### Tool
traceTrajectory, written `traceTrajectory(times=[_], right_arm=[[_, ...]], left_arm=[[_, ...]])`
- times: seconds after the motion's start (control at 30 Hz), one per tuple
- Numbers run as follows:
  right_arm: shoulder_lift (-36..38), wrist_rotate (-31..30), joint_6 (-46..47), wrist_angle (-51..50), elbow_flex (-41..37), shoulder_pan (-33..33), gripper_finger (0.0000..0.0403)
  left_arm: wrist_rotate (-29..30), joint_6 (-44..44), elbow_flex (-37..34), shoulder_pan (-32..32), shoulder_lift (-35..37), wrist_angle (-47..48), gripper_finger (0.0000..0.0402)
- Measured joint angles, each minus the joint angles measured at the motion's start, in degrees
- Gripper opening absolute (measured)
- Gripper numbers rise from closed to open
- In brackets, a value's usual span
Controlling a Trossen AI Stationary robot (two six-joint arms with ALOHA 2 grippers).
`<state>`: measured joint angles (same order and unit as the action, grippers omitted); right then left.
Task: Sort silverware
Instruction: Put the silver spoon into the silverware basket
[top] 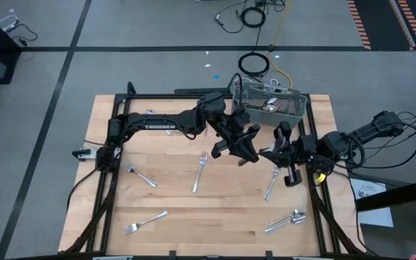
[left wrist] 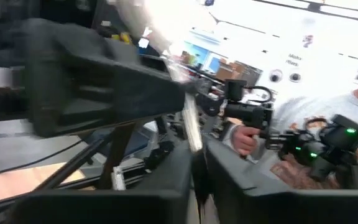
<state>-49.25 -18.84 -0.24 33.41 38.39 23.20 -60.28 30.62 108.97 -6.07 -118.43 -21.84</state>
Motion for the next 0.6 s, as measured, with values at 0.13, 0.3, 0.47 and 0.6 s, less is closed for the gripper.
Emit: traceTrajectory(times=[0.13, 0.3, 0.47, 0.6], right_arm=[[0.0, -0.5, 0.3, 0.2, 0.0, 0.0, 0.0016], [0.0, -4.1, 2.6, 0.2, 0.0, 0.0, 0.0056], [2.1, -7.2, 4.7, -2.1, 0.0, 0.1, 0.0103], [7.8, -6.9, 9.8, -13.0, 0.0, 0.1, 0.0123]], left_arm=[[0.2, -1.0, 0.0, -0.1, 0.0, 0.3, 0.0013], [-0.2, -1.5, 0.0, 0.0, 0.0, -0.5, 0.0009], [2.0, -1.7, 0.0, -1.1, 0.0, -0.4, 0.0009], [6.5, -3.0, 0.0, -3.1, 0.0, -0.4, 0.0009]])
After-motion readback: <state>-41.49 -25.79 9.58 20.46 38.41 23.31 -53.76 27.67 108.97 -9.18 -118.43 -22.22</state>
